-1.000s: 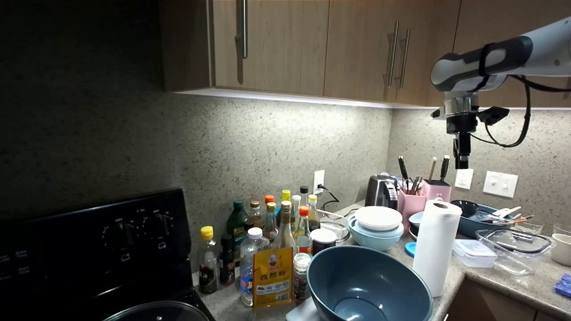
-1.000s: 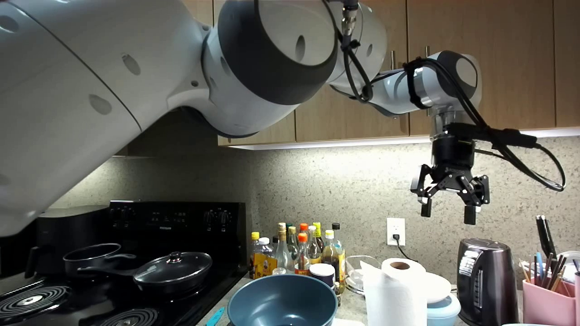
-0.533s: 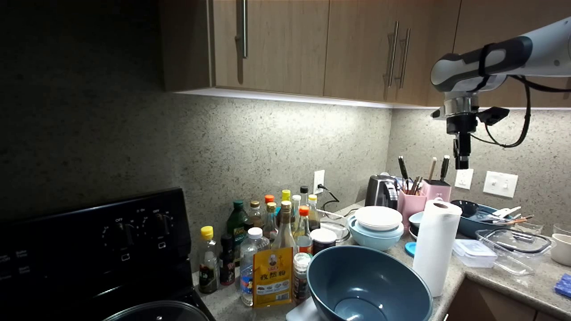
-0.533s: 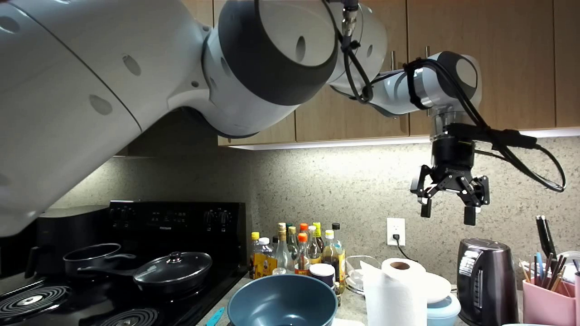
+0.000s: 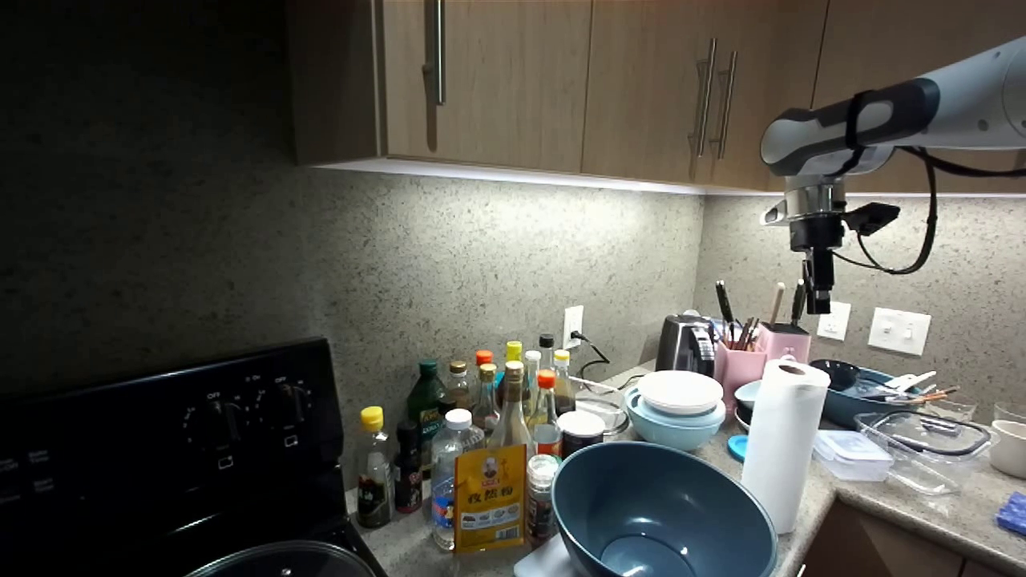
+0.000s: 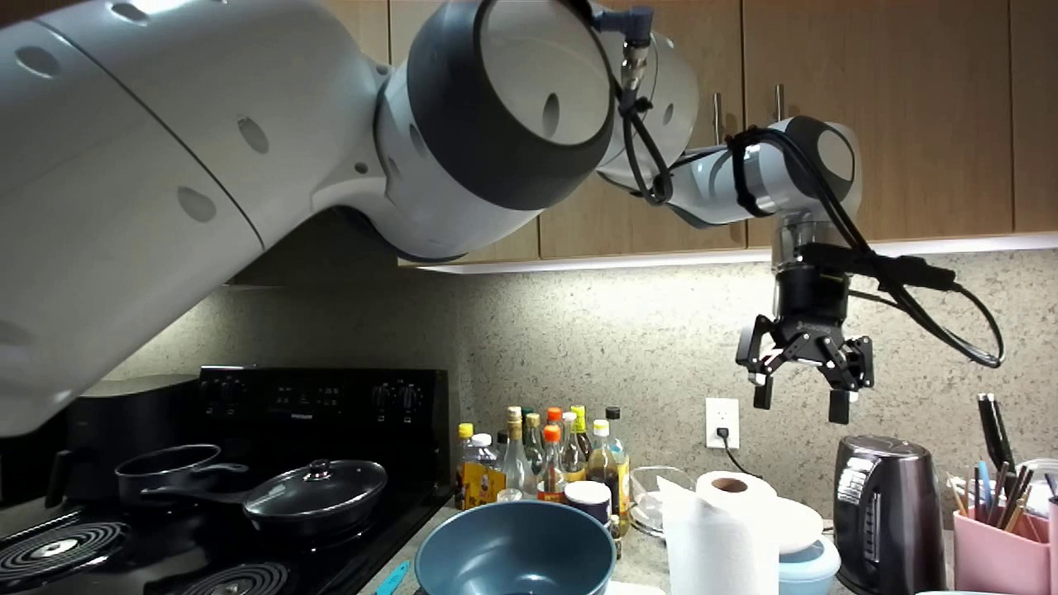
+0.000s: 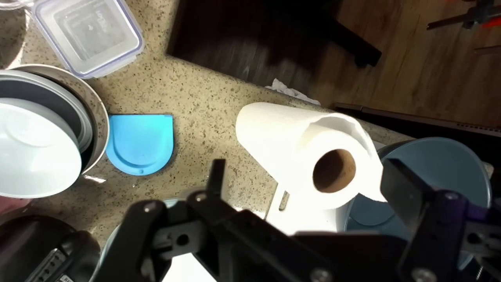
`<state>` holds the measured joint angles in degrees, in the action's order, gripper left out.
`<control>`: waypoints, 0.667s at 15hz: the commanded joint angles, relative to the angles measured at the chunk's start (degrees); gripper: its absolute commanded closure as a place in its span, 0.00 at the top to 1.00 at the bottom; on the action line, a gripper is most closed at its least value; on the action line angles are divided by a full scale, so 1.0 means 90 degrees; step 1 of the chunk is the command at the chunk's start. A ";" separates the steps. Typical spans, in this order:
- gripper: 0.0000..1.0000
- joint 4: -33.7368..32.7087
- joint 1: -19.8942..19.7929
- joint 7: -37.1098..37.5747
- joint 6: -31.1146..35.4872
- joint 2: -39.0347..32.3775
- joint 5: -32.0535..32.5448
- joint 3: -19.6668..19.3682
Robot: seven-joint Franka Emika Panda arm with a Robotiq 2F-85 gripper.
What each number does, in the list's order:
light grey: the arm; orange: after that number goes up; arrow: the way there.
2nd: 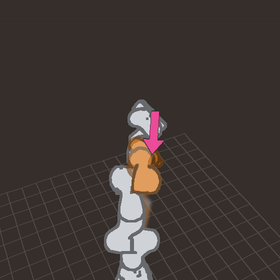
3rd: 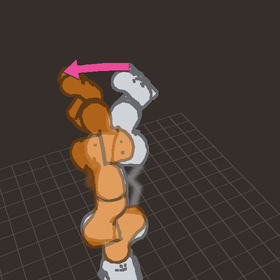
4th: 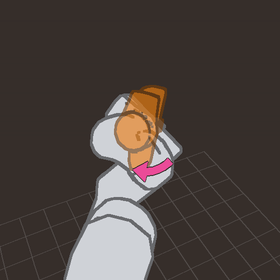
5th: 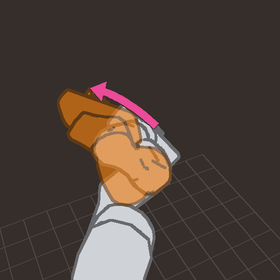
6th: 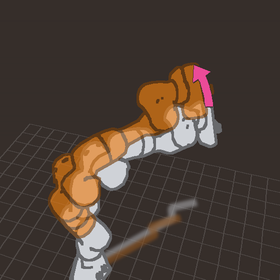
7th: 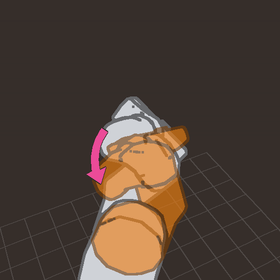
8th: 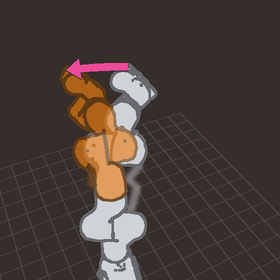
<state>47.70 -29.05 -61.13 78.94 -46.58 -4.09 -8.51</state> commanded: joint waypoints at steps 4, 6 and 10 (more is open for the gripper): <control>1.00 0.0022 0.0201 0.0146 0.0049 -0.0071 0.0075 -0.0038; 1.00 0.0031 0.0248 0.0210 0.0063 -0.0071 0.0069 -0.0050; 1.00 0.0080 0.0324 0.0319 0.0101 -0.0043 0.0057 -0.0056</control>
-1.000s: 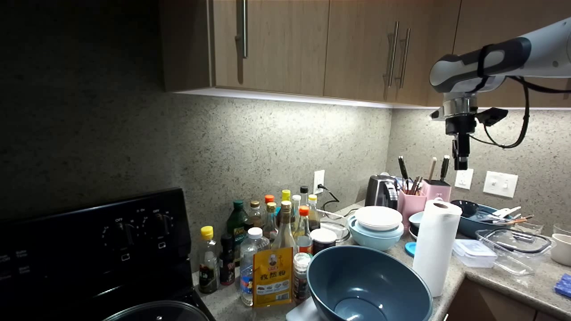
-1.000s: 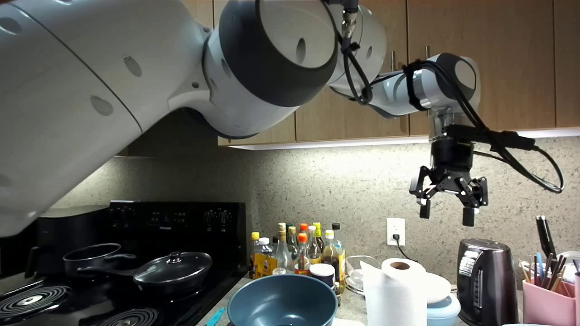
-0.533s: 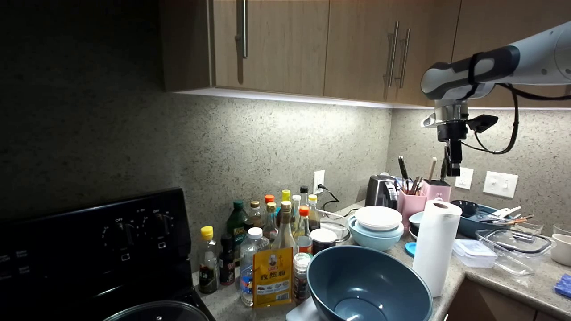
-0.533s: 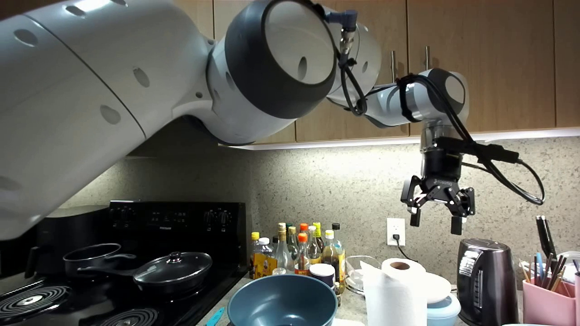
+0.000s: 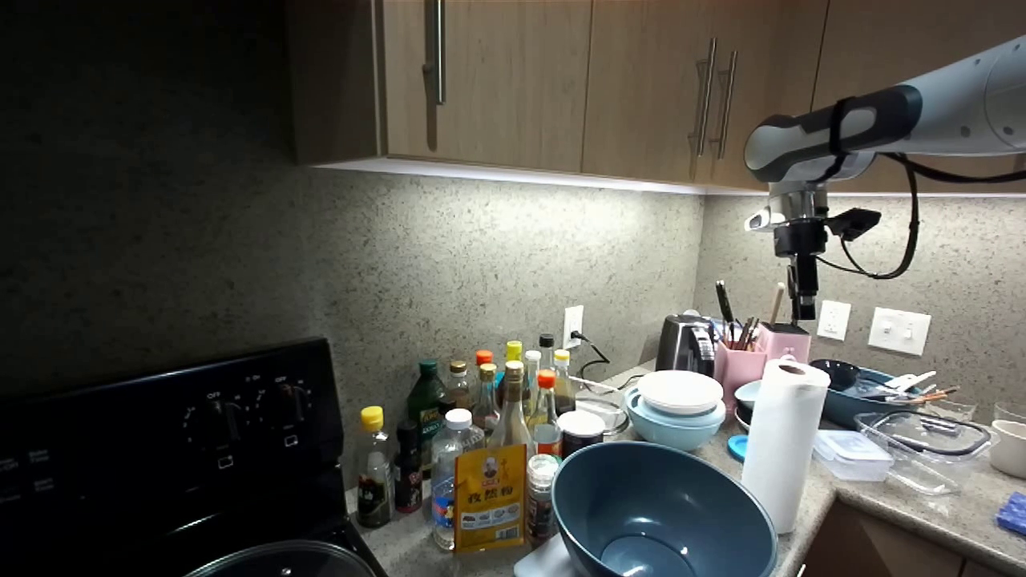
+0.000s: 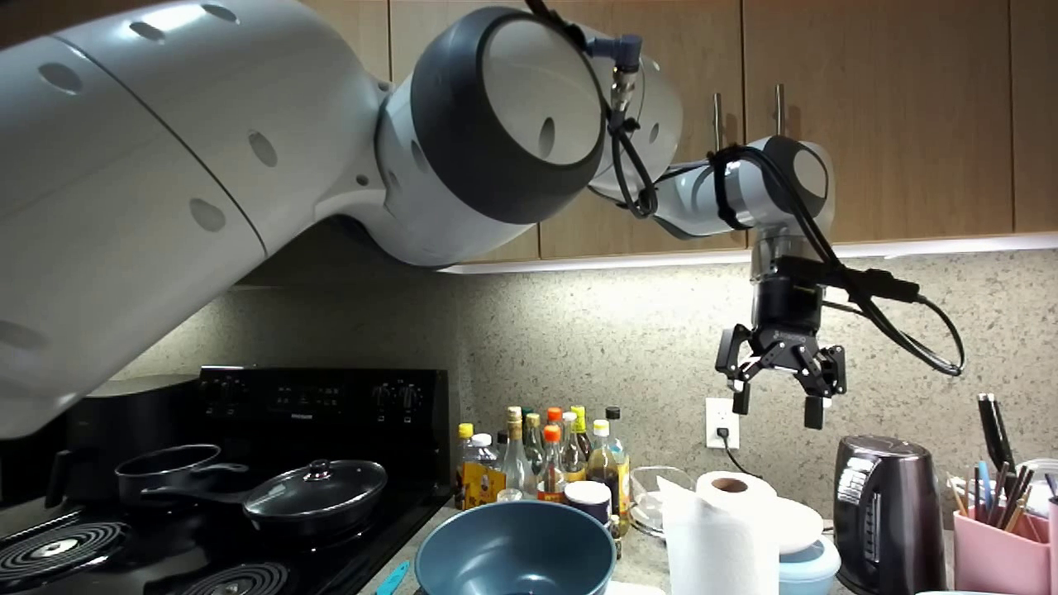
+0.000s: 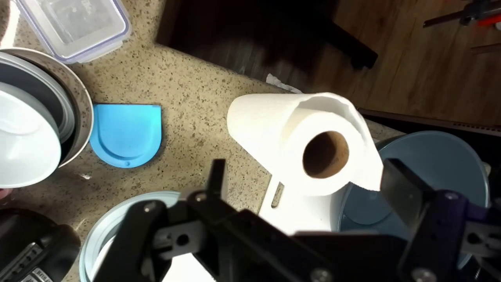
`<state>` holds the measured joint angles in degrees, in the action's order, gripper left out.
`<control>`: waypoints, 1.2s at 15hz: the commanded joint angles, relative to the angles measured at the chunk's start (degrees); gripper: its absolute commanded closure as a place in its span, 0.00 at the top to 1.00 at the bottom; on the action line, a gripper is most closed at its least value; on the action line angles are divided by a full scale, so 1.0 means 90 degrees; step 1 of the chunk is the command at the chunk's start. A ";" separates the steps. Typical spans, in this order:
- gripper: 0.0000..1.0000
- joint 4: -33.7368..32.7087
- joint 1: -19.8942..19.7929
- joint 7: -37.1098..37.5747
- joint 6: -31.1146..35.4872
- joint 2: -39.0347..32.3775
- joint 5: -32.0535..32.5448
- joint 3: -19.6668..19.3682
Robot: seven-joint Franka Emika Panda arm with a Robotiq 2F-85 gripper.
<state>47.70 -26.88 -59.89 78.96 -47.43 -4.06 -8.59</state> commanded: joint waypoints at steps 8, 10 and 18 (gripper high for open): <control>1.00 0.0260 0.0128 0.0311 0.0136 0.0081 -0.0034 -0.0013; 1.00 0.0297 0.0117 0.0340 0.0119 0.0044 -0.0060 -0.0002; 1.00 0.0293 0.0020 0.0387 0.0024 -0.0288 -0.0185 0.0035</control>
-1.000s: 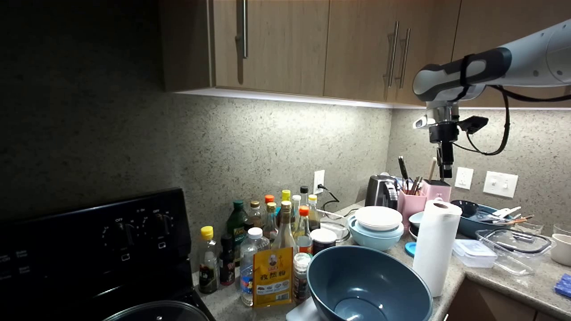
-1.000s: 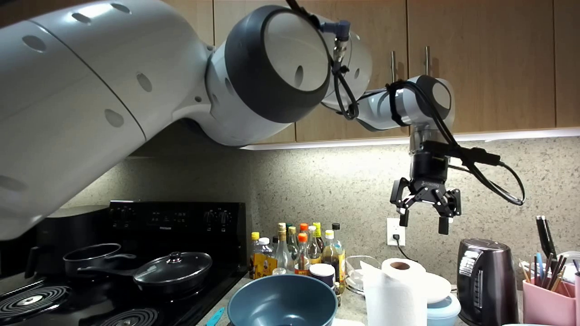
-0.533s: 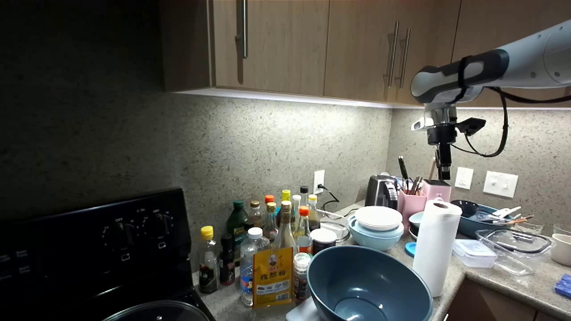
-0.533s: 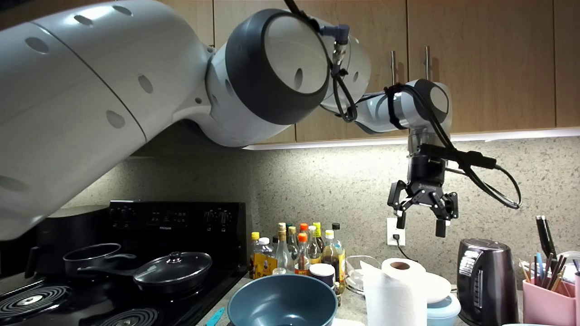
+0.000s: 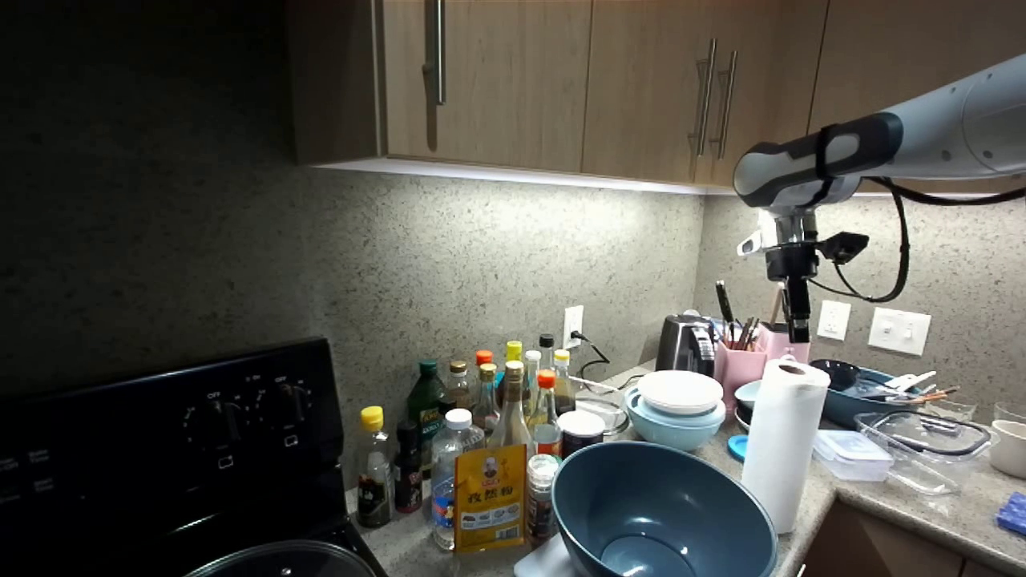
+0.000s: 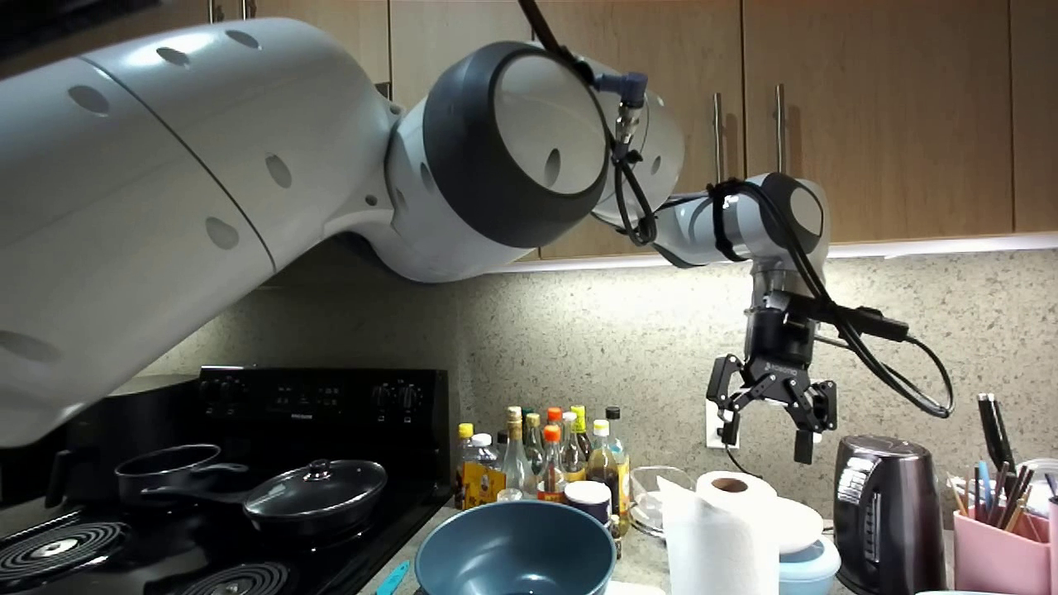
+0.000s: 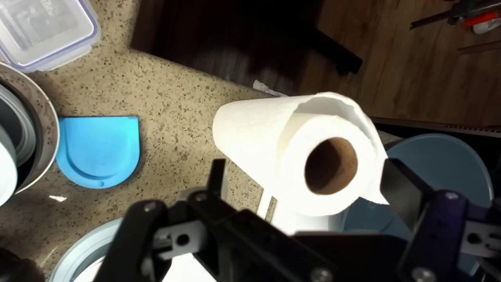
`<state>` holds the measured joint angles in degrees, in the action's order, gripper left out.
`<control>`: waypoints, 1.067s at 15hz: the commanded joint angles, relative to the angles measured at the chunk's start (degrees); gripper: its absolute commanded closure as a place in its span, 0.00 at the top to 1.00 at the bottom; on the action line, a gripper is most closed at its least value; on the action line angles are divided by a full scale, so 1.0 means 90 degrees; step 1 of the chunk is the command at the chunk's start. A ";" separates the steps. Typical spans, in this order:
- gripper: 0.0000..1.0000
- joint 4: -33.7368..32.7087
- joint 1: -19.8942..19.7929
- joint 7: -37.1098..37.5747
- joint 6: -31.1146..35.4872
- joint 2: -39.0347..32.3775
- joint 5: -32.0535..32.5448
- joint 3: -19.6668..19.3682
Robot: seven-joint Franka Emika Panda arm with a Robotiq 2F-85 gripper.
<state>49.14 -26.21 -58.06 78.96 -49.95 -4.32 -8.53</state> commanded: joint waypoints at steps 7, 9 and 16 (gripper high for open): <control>1.00 0.0001 -0.0023 0.0024 -0.0009 -0.0191 -0.0003 -0.0004; 1.00 0.0001 -0.0025 0.0027 -0.0009 -0.0196 -0.0003 -0.0004; 1.00 -0.0126 -0.0066 0.0050 -0.0071 -0.0392 -0.0024 -0.0006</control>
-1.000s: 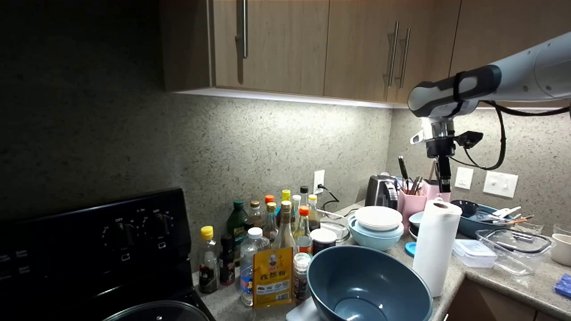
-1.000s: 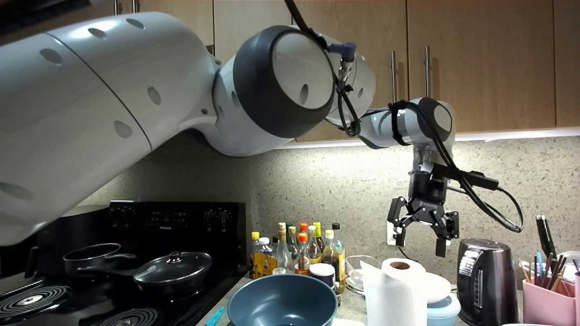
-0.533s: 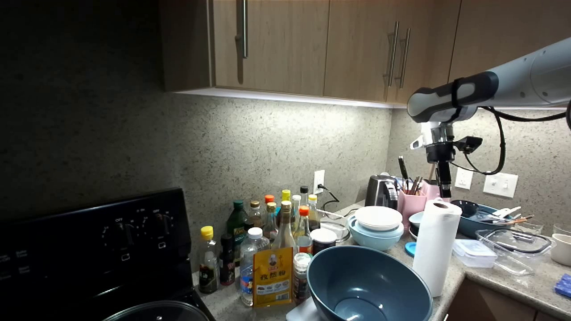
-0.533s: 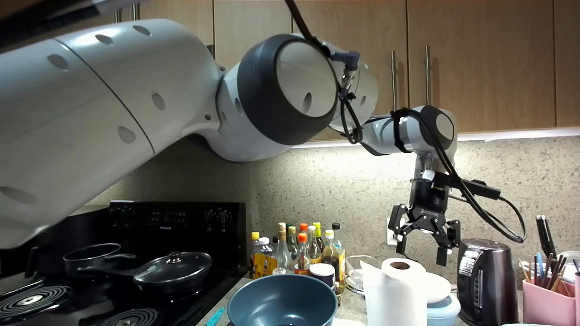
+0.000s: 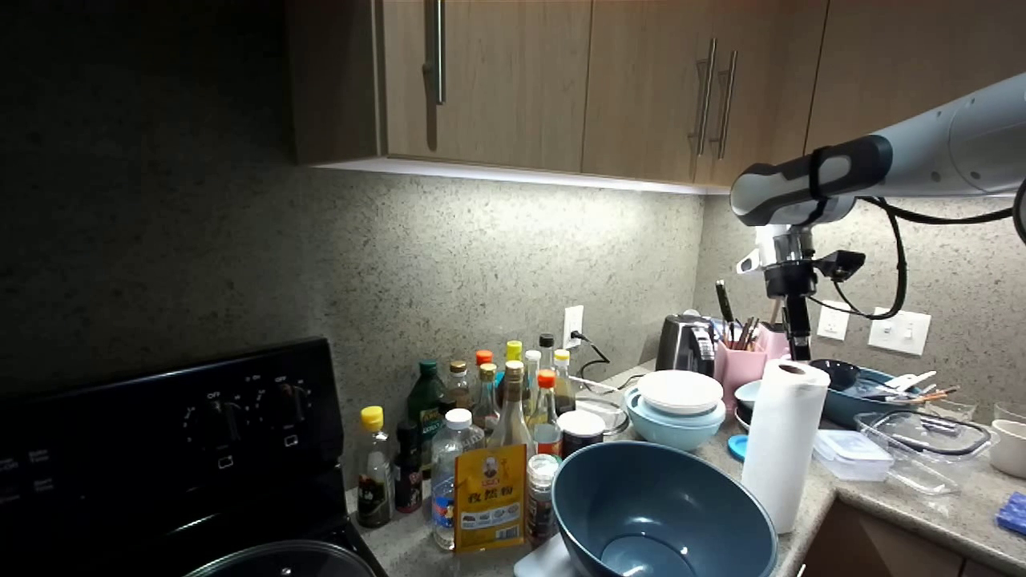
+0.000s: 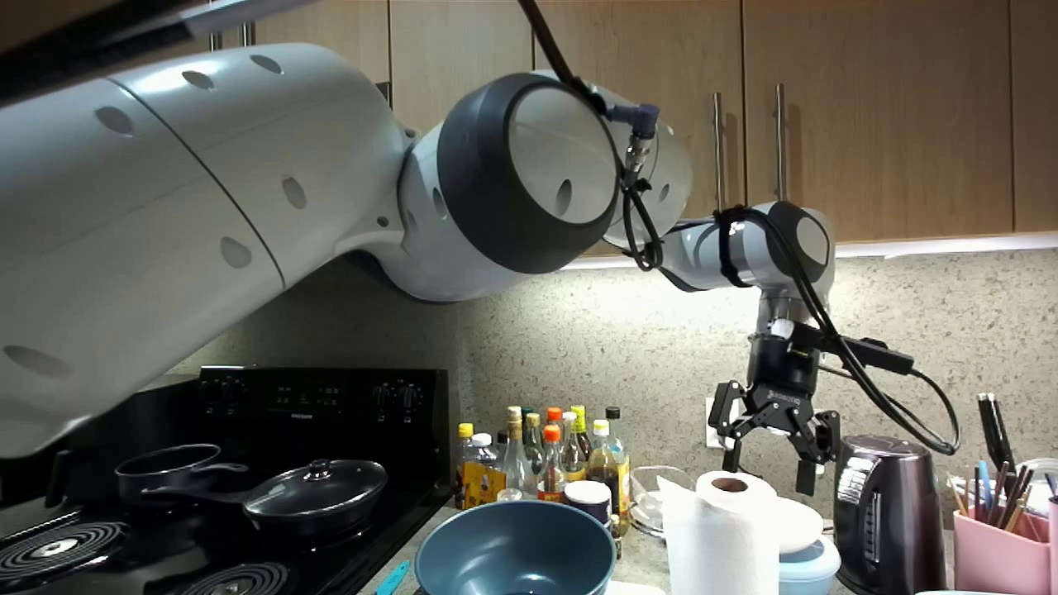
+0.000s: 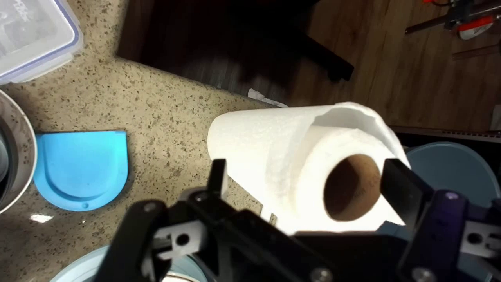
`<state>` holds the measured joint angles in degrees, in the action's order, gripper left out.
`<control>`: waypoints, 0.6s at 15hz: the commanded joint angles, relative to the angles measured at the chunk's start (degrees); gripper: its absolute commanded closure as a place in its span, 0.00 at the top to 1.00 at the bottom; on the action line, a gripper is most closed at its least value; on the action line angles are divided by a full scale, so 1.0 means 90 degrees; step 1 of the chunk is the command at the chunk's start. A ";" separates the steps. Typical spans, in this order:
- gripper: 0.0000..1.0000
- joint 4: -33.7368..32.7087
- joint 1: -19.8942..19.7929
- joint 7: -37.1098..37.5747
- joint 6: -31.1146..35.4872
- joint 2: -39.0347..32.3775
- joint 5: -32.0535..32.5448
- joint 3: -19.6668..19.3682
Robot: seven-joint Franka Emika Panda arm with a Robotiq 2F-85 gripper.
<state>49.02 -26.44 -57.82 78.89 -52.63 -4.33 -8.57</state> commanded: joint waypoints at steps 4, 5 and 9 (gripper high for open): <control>1.00 -0.0136 -0.0073 0.0018 -0.0082 -0.0146 -0.0044 0.0006; 1.00 -0.0145 -0.0082 0.0023 -0.0085 -0.0157 -0.0046 0.0006; 1.00 -0.0221 -0.0098 0.0004 -0.0107 -0.0254 -0.0047 0.0021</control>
<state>48.75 -26.90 -57.82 78.89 -53.86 -4.33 -8.57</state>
